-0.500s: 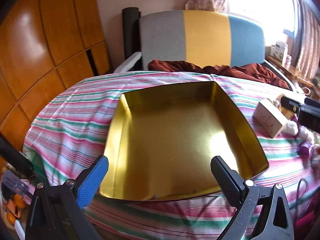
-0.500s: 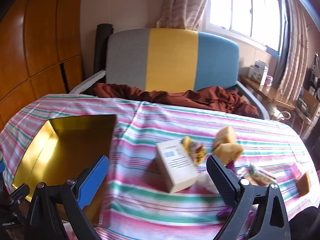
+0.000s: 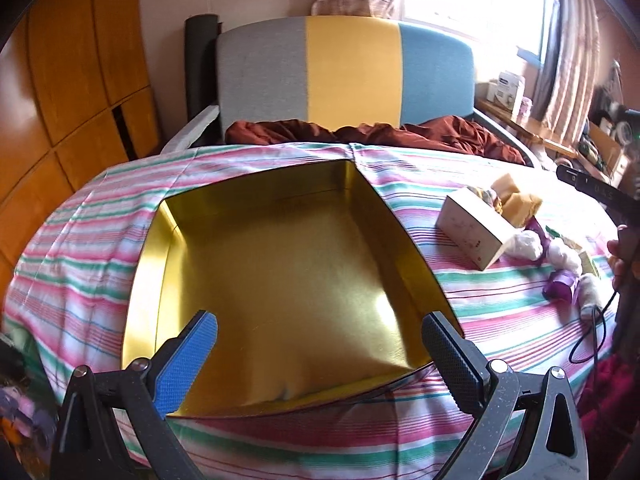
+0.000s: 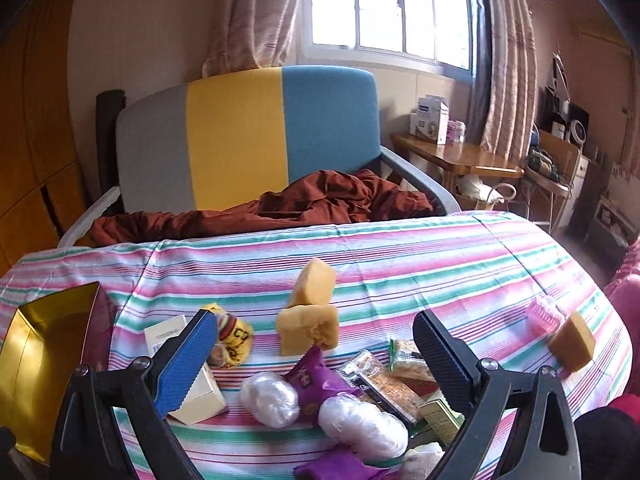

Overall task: Organize objects
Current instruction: 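Move the left tool from the gold tray toward the white box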

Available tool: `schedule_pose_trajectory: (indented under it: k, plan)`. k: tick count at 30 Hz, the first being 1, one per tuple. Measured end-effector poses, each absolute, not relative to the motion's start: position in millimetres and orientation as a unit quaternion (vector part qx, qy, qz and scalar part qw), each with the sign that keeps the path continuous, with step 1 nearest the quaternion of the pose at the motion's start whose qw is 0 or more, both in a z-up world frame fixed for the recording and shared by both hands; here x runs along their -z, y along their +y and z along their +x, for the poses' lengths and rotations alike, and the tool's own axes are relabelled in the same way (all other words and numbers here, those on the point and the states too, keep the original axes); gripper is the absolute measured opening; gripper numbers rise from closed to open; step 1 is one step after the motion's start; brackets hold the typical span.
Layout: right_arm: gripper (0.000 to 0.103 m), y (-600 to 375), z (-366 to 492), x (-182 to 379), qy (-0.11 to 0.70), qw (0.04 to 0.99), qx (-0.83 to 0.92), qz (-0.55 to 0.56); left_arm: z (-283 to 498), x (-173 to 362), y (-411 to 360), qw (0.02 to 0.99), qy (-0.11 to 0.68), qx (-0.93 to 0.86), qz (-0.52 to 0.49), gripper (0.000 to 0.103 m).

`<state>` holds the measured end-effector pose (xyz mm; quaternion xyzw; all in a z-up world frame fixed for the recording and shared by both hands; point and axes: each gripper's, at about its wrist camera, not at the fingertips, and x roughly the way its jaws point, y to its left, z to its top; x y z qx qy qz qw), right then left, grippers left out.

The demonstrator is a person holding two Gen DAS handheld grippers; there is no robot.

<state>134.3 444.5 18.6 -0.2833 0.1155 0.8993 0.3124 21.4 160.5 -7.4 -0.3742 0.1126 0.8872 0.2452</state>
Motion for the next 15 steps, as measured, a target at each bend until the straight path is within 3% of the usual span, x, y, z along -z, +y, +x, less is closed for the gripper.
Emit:
schedule_pose_trajectory:
  k: [5, 15]
  plan:
    - [0.1, 480, 153, -15, 0.212, 0.33, -0.88, -0.269, 19, 9, 188, 0.284, 0.119, -0.867, -0.392, 0.103]
    - [0.1, 496, 168, -14, 0.267, 0.334, -0.869, -0.25, 5, -3, 277, 0.386, 0.083, -0.817, -0.42, 0.103]
